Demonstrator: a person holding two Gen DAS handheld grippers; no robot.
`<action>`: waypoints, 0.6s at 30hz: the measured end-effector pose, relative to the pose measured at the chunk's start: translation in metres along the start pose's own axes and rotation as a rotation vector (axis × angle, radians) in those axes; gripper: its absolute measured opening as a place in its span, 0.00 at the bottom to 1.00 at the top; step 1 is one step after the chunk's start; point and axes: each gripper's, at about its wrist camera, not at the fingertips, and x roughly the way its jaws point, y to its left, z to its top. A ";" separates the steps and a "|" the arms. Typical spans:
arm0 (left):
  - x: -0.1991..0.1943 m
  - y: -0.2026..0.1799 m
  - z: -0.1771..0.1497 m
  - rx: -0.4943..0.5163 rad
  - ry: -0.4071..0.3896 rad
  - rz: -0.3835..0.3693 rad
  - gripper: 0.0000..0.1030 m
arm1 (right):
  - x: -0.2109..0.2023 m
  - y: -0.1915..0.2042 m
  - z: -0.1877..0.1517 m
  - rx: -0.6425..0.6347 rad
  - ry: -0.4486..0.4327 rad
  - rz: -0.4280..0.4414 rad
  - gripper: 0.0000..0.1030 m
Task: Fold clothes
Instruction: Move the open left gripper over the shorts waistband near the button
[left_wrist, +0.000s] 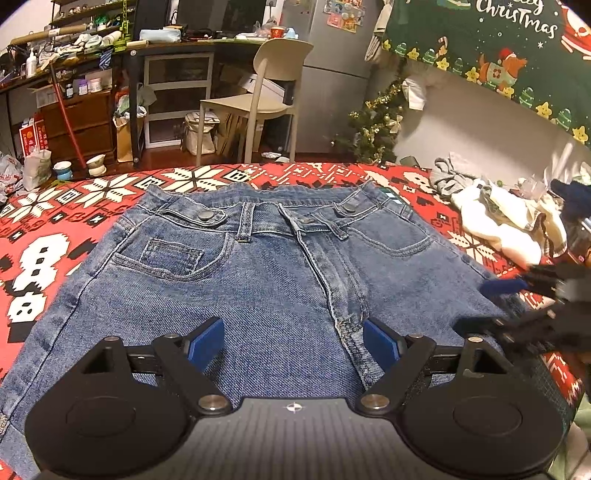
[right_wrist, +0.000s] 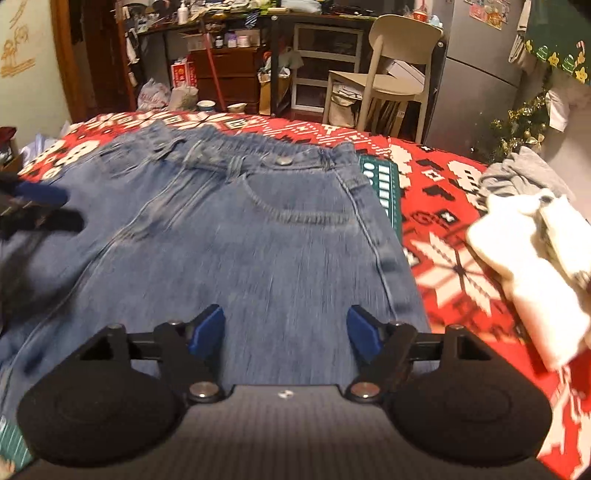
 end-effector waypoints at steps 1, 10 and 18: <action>0.001 0.002 0.000 0.000 0.004 0.004 0.80 | 0.000 -0.001 0.000 0.002 -0.001 -0.001 0.75; -0.013 0.034 0.001 -0.027 0.006 0.060 0.62 | -0.021 -0.007 -0.020 -0.035 0.048 0.014 0.64; 0.005 0.052 0.007 -0.054 -0.028 0.064 0.24 | -0.014 -0.005 0.006 0.013 -0.011 0.020 0.43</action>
